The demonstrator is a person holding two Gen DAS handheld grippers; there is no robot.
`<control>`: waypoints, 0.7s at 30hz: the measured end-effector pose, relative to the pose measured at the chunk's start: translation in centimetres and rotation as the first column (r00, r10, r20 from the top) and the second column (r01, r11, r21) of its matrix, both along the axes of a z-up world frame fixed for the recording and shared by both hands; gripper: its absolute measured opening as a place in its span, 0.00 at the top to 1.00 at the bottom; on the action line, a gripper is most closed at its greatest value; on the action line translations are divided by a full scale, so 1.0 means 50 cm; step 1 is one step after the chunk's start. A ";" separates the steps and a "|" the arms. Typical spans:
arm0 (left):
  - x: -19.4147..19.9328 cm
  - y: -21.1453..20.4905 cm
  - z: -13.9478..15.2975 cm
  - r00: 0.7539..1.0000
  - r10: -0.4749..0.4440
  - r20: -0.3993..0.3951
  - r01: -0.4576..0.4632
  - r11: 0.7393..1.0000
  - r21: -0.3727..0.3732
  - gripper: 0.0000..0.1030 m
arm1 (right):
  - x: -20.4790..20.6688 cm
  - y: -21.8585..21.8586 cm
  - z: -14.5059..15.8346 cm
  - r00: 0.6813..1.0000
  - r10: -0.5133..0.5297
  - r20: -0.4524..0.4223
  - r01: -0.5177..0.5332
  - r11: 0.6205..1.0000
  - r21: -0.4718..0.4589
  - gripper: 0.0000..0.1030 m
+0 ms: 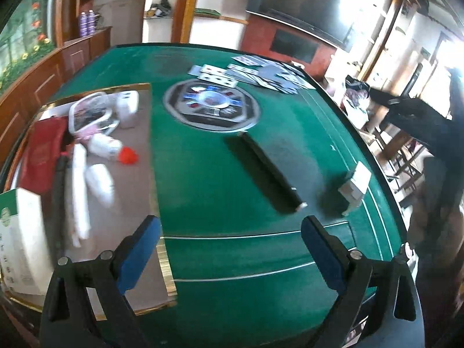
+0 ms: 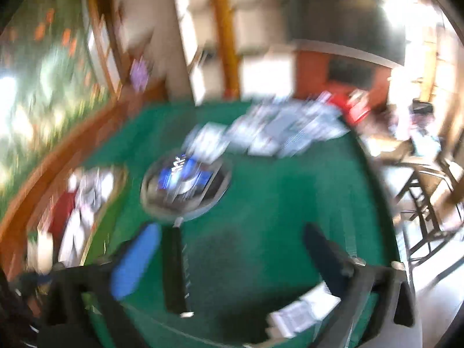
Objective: Organize objects
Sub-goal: 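Grasp the black marker with left tool while right tool reaches the white-and-blue box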
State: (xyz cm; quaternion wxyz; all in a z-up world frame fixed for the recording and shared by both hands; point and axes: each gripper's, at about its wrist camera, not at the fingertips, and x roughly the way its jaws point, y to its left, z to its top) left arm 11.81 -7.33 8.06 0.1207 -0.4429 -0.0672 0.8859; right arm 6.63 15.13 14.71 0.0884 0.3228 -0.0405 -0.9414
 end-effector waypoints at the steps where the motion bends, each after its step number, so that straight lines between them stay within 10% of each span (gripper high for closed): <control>1: -0.007 0.018 -0.003 1.000 -0.016 0.007 0.016 1.000 0.000 0.06 | 0.020 0.031 0.006 0.997 -0.058 -0.053 0.056 0.998 -0.039 0.00; 5: -0.047 0.087 -0.027 0.997 -0.065 0.043 0.067 0.996 -0.058 0.06 | 0.062 0.149 -0.030 0.961 -0.273 -0.039 0.262 0.948 -0.179 0.00; 10: -0.107 0.115 -0.067 0.992 -0.015 0.123 0.024 0.997 -0.072 0.06 | 0.070 0.238 -0.141 0.951 -0.267 0.158 0.307 0.882 -0.359 0.00; 21: -0.195 0.174 -0.128 0.991 0.061 0.120 -0.032 0.972 -0.232 0.06 | 0.062 0.233 -0.203 0.953 -0.194 0.234 0.278 0.870 -0.408 0.00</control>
